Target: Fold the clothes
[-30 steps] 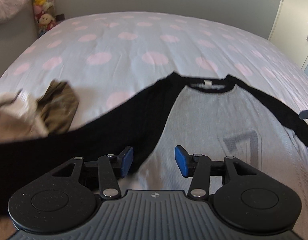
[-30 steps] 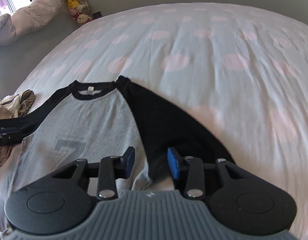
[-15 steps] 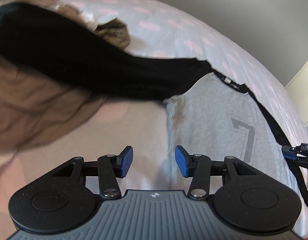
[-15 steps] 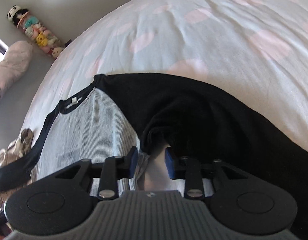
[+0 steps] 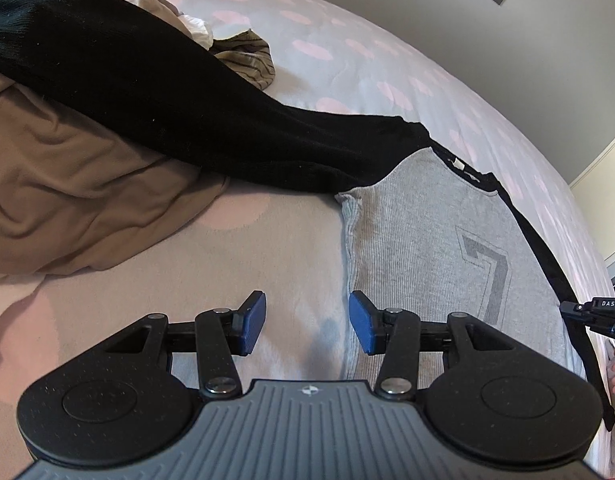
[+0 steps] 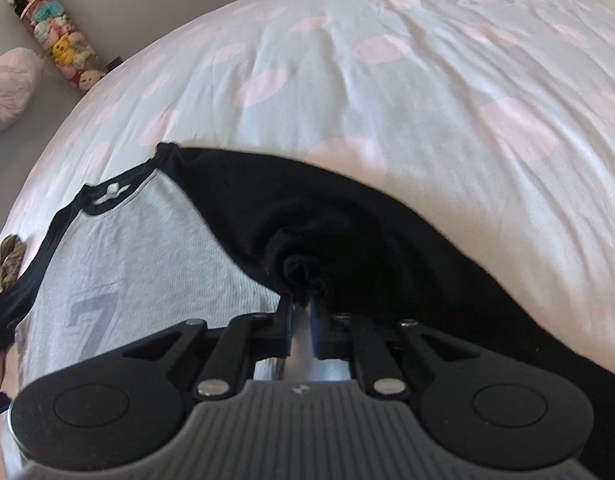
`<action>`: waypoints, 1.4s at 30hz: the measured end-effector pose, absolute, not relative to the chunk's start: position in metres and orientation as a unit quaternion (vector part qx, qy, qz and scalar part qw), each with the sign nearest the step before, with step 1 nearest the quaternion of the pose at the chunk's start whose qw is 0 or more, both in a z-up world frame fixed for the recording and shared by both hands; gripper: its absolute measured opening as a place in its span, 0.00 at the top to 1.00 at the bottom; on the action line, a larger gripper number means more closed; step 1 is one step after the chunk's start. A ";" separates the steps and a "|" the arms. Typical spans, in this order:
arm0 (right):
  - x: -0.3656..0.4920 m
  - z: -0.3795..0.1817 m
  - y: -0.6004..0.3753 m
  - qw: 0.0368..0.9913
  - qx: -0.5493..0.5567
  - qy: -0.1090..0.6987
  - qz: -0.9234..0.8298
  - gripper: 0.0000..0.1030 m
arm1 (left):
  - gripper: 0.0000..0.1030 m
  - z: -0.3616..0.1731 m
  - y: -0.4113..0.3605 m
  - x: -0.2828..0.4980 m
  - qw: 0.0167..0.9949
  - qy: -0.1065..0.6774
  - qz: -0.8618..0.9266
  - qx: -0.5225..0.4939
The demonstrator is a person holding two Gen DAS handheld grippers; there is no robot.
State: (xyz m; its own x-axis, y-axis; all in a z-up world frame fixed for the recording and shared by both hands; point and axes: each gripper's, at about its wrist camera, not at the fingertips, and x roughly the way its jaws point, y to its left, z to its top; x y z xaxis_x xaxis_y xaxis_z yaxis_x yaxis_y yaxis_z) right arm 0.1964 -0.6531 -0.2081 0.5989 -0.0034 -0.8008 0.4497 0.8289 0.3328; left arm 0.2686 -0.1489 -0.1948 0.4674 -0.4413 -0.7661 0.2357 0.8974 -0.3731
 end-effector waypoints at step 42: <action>0.022 -0.183 -0.531 0.758 0.099 0.645 -0.003 0.72 | 0.51 -0.177 -0.193 0.131 0.640 0.603 -0.365 0.304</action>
State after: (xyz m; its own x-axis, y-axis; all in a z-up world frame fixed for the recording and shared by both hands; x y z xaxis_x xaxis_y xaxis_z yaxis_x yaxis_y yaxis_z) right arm 0.0217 -0.5312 -0.1828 0.1679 0.1243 -0.9779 0.1321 0.9802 0.1473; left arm 0.1308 -0.1933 -0.1765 0.0051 -0.1004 -0.9949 0.8350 0.5479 -0.0510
